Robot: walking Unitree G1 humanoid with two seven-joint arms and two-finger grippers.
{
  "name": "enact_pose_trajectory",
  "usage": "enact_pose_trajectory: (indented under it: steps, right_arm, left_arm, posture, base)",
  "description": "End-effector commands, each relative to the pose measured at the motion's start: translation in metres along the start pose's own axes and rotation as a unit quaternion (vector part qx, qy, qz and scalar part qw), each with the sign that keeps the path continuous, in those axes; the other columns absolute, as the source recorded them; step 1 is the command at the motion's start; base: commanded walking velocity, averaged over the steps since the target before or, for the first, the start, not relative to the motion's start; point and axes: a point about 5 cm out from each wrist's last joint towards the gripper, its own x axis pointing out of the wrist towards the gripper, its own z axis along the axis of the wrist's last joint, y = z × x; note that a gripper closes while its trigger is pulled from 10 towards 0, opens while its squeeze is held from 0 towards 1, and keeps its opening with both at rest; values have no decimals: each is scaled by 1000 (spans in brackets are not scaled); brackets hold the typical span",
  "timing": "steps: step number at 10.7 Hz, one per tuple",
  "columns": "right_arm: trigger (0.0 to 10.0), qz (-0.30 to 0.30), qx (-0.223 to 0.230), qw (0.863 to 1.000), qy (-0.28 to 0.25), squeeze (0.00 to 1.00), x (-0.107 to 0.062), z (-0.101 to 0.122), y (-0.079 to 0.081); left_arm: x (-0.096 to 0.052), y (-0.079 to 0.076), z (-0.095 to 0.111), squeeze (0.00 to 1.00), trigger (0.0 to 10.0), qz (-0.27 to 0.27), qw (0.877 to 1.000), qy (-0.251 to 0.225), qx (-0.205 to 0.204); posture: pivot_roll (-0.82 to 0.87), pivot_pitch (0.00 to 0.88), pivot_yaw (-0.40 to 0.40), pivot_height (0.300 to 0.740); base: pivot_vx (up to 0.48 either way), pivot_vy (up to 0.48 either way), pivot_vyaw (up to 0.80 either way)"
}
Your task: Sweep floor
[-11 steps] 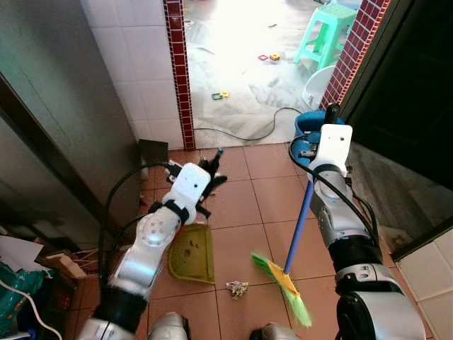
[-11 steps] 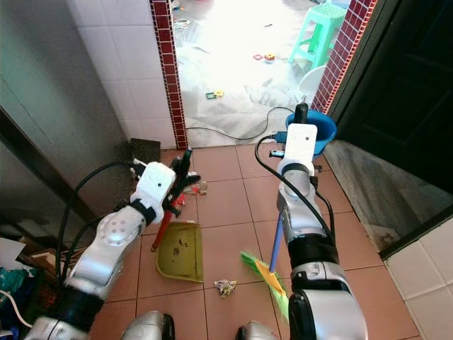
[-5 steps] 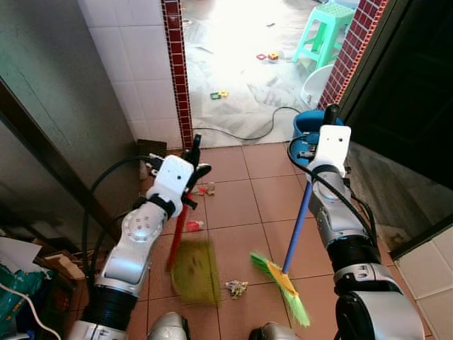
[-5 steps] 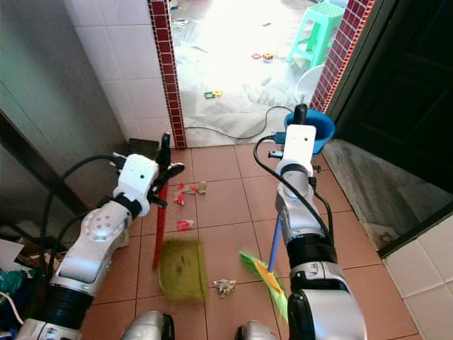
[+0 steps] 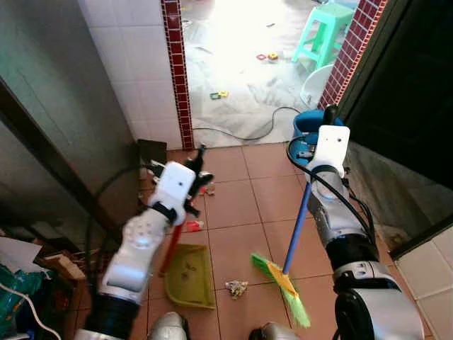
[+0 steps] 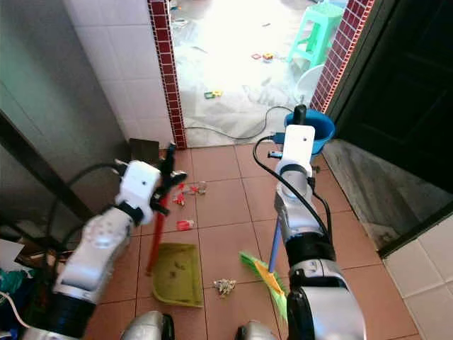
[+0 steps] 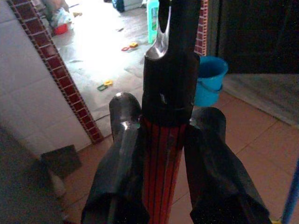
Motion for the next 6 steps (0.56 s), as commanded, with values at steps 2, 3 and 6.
enact_pose_trajectory:
  steps: [2,3,6]
  right_arm:
    - [10000,-10,44,999,-30,0,7,20,3]
    - [10000,-16,74,997,-15,0,10,22,6]
    - [10000,-25,220,973,66,0,16,25,24]
  left_arm:
    - [2,-21,2,0,10000,-30,999,-1,-30]
    - [2,-29,0,0,10000,-47,998,8,-32]
    - [6,-33,-5,0,10000,-44,998,24,-47]
  posture:
    - [21,41,-6,740]
    - [21,40,-5,740]
    - [19,33,0,740]
  base:
    - [0,0,0]
    - [0,0,0]
    - [0,0,0]
